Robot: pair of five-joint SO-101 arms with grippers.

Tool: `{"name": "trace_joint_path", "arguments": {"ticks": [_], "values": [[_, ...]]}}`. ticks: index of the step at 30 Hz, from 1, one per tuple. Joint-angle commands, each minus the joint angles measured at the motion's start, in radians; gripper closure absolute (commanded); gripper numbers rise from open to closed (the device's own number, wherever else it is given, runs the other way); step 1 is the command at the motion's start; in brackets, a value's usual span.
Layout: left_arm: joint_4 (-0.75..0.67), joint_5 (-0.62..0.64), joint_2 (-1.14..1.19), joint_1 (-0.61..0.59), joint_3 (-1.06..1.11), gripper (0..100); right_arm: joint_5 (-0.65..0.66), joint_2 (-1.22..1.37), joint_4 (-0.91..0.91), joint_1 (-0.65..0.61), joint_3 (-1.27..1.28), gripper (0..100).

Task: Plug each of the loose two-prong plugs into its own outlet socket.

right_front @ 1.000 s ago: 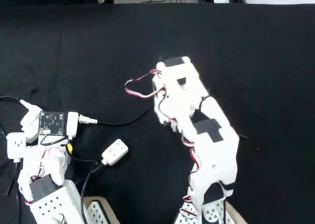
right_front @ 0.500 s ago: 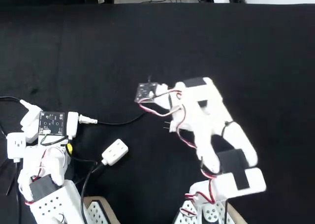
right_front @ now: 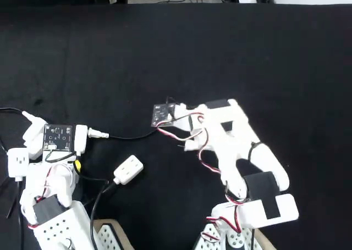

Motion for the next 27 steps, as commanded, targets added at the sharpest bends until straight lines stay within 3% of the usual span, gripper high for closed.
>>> {"name": "trace_joint_path", "arguments": {"ticks": [1,5,11,16,27], "values": [[0.011,-0.002,-0.009,0.012,0.013,73,0.011,-0.012,-0.057,-0.026,0.021,79.0],[0.011,-0.002,-0.009,0.012,0.013,73,0.011,0.015,-0.002,-0.026,-0.001,79.0],[0.011,-0.002,-0.009,0.012,0.013,73,-0.052,-0.048,0.301,0.014,-0.222,79.0],[0.011,-0.002,-0.009,0.012,0.013,73,-0.080,-0.056,0.433,-0.052,-0.237,79.0],[0.011,-0.002,-0.009,0.012,0.013,73,-0.160,0.047,0.124,-0.098,-0.041,79.0]]}}
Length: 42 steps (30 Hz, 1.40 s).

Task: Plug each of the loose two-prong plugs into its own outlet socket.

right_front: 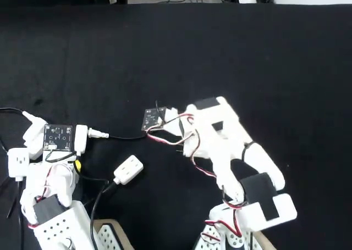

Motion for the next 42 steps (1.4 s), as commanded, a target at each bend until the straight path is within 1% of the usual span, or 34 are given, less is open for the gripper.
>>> {"name": "trace_joint_path", "arguments": {"ticks": [1,3,4,7,9,14,18,21,24,25,27,30,32,36,39,40,42], "values": [[0.011,0.000,-0.009,0.012,0.013,73,-0.021,0.068,-0.064,-0.006,-0.002,79.0],[0.011,0.000,-0.009,0.012,0.013,73,-0.020,0.119,-0.052,-0.006,-0.035,79.3],[0.011,0.000,-0.009,0.012,0.013,73,-0.020,0.137,-0.035,-0.006,-0.058,81.1],[0.011,0.000,-0.009,0.012,0.013,73,-0.020,0.151,-0.006,-0.005,-0.128,93.3],[0.011,0.000,-0.009,0.012,0.013,73,-0.020,0.145,0.020,-0.005,-0.160,98.0],[0.011,0.000,-0.009,0.012,0.013,73,-0.002,0.142,0.127,-0.006,-0.223,98.6],[0.011,0.000,-0.009,0.010,0.013,73,0.160,0.140,0.230,-0.008,-0.302,98.7],[0.011,0.000,-0.009,0.010,0.013,73,0.204,0.122,0.311,-0.008,-0.426,98.7],[0.011,0.000,-0.009,0.010,0.013,73,0.373,0.094,0.361,-0.048,-0.483,98.6],[0.011,0.000,-0.009,0.010,0.013,73,0.407,0.090,0.368,-0.060,-0.490,98.5],[0.011,0.000,-0.009,0.010,0.013,73,0.453,0.087,0.377,-0.094,-0.489,98.4],[0.011,0.000,-0.009,0.010,0.013,73,0.488,0.084,0.371,-0.149,-0.435,98.1],[0.011,0.000,-0.009,0.010,0.013,73,0.494,0.079,0.368,-0.173,-0.409,93.5],[0.011,0.000,-0.009,0.010,0.013,73,0.500,0.079,0.368,-0.166,-0.414,73.5],[0.011,0.000,-0.009,0.010,0.013,73,0.502,0.077,0.377,-0.141,-0.440,63.5],[0.011,0.000,-0.009,0.010,0.013,73,0.466,0.077,0.384,-0.127,-0.452,61.8],[0.011,0.000,-0.009,0.010,0.013,73,0.338,0.077,0.404,-0.104,-0.483,61.0]]}}
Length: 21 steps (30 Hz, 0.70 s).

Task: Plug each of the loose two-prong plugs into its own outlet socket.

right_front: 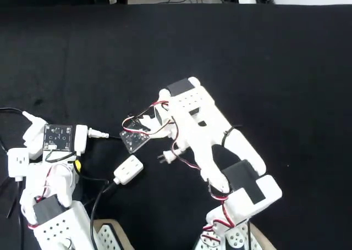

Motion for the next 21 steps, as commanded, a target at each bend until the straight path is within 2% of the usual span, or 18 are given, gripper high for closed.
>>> {"name": "trace_joint_path", "arguments": {"ticks": [1,6,9,12,15,18,21], "values": [[0.011,0.000,-0.009,0.010,0.013,73,-0.226,-0.053,0.037,0.051,-0.093,61.0],[0.011,0.000,-0.009,0.010,0.013,73,-0.890,-0.053,0.141,0.035,-0.108,60.9],[0.011,0.003,-0.009,0.008,0.013,73,-1.148,-0.053,0.189,0.032,-0.076,60.9],[0.011,0.003,-0.009,0.005,0.013,73,-1.266,-0.051,0.218,0.028,-0.028,60.9],[0.011,0.003,-0.009,0.005,0.013,73,-1.318,-0.053,0.181,0.034,0.039,61.0],[0.011,0.003,-0.009,0.005,0.013,73,-1.326,-0.045,0.126,0.029,0.104,61.0],[0.011,0.003,-0.009,0.005,0.013,73,-1.274,-0.044,0.071,0.023,0.168,61.0]]}}
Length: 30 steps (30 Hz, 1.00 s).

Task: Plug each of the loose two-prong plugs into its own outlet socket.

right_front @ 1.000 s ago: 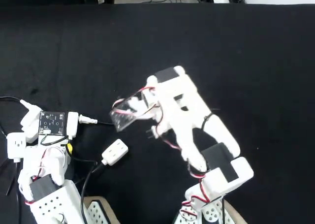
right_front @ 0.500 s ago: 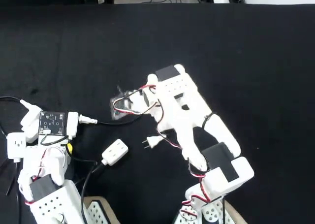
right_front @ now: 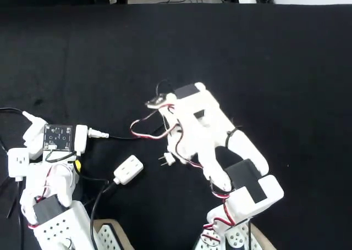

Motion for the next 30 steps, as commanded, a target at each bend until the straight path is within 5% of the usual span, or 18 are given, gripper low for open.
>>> {"name": "trace_joint_path", "arguments": {"ticks": [1,15,24,30], "values": [[0.011,0.003,-0.009,0.005,0.013,73,0.046,-0.044,-0.080,-0.002,0.054,61.0],[0.011,0.005,-0.009,0.005,0.013,73,0.104,-0.018,-0.241,0.026,0.071,61.2],[0.011,0.005,-0.009,0.005,0.013,73,0.115,0.148,-0.241,0.071,-0.090,89.4],[0.011,0.005,-0.009,0.005,0.013,73,0.164,0.229,-0.239,0.130,-0.216,89.0]]}}
